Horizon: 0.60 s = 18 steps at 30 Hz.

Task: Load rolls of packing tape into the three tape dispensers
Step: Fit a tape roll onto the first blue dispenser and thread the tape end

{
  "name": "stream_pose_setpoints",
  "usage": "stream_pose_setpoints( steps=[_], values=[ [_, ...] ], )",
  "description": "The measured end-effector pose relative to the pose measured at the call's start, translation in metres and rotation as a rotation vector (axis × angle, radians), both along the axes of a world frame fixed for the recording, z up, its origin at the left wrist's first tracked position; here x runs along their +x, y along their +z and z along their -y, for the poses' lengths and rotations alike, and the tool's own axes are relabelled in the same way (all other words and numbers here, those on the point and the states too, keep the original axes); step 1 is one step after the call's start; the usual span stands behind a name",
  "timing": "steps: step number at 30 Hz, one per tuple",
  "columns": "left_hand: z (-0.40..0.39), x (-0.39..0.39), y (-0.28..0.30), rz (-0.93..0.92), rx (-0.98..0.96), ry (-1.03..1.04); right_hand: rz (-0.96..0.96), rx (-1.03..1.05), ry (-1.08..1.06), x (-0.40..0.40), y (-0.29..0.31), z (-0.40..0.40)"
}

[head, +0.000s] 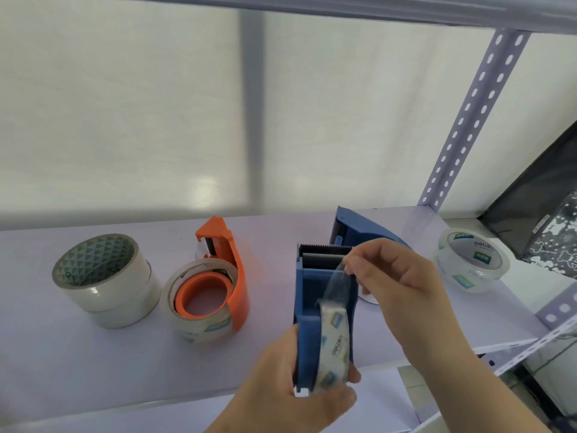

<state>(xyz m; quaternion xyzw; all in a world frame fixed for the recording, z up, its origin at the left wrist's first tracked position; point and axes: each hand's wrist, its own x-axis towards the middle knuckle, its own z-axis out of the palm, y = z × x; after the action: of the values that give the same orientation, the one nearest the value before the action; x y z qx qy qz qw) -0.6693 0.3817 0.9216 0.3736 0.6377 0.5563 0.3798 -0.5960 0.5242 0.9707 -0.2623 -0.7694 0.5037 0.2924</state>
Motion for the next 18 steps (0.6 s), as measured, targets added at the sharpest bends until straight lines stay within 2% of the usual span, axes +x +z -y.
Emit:
stream_pose_setpoints(
  steps=[5,10,12,18],
  values=[
    [0.002,0.002,-0.006,0.243,0.013,0.071,-0.103,-0.358,0.088,0.005,-0.002,-0.001],
    [0.003,0.004,-0.006,0.256,0.024,0.109,-0.126,-0.565,0.142,0.006,-0.009,-0.002],
    [0.004,0.005,-0.007,0.242,0.027,0.113,-0.121,-0.575,0.159,0.008,-0.011,-0.002],
    [0.005,0.006,-0.007,0.234,0.035,0.117,0.013,-0.382,0.153,0.015,-0.015,0.011]
  ],
)
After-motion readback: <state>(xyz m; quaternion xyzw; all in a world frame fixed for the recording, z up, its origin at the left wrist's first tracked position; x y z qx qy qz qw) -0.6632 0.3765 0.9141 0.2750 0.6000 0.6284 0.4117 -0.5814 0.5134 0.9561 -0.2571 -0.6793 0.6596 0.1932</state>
